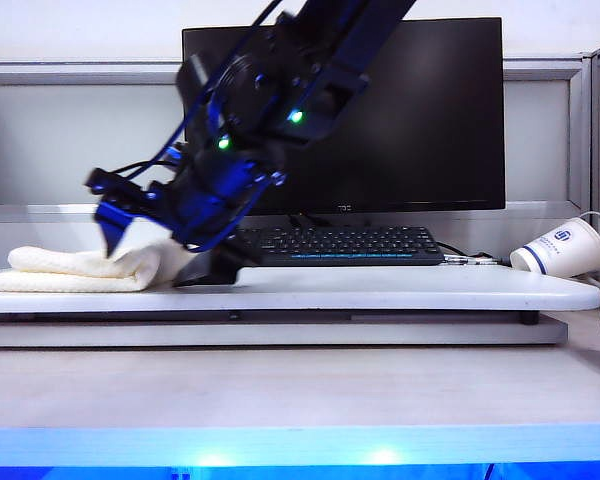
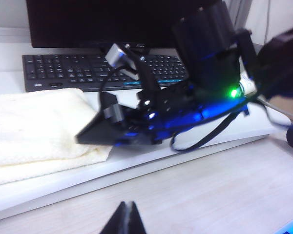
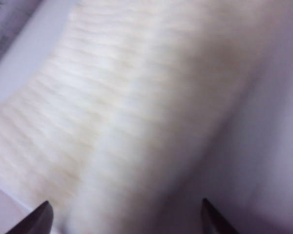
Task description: Wipe the tabletop with a clean cloth to remove dust and stains.
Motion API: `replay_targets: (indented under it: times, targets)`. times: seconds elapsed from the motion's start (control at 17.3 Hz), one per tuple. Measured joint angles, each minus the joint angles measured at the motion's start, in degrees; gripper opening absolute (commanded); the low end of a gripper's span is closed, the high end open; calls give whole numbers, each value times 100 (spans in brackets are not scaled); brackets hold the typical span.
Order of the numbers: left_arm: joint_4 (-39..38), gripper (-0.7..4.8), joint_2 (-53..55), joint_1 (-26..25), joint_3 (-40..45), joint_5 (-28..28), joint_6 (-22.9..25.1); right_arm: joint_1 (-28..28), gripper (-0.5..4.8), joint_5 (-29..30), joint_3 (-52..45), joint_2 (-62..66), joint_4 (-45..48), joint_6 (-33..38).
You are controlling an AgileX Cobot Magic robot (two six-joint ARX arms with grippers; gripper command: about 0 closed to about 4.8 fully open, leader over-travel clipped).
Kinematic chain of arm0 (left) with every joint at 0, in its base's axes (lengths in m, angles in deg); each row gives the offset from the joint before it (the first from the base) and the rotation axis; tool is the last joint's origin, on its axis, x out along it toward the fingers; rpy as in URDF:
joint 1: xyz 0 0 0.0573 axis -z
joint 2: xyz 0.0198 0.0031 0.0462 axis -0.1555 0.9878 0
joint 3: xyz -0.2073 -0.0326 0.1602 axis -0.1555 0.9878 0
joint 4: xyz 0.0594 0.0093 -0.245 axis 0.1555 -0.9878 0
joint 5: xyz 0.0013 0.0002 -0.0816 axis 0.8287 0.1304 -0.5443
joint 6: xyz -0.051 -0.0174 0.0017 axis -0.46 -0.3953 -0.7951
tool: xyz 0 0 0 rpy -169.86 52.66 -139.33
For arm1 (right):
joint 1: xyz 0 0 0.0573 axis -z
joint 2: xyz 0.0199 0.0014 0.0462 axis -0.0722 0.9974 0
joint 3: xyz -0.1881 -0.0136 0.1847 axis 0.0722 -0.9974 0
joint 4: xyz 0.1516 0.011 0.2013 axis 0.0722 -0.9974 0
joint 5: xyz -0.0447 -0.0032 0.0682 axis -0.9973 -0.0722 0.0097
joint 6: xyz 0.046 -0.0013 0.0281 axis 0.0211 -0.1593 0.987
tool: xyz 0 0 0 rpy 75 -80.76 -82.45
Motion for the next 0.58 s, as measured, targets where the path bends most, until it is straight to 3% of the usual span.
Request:
replay_targets:
  times: [0.58]
  targets:
    - [0, -6, 2, 0, 0, 0, 0, 1067, 387, -162, -13, -1287, -529, -1095]
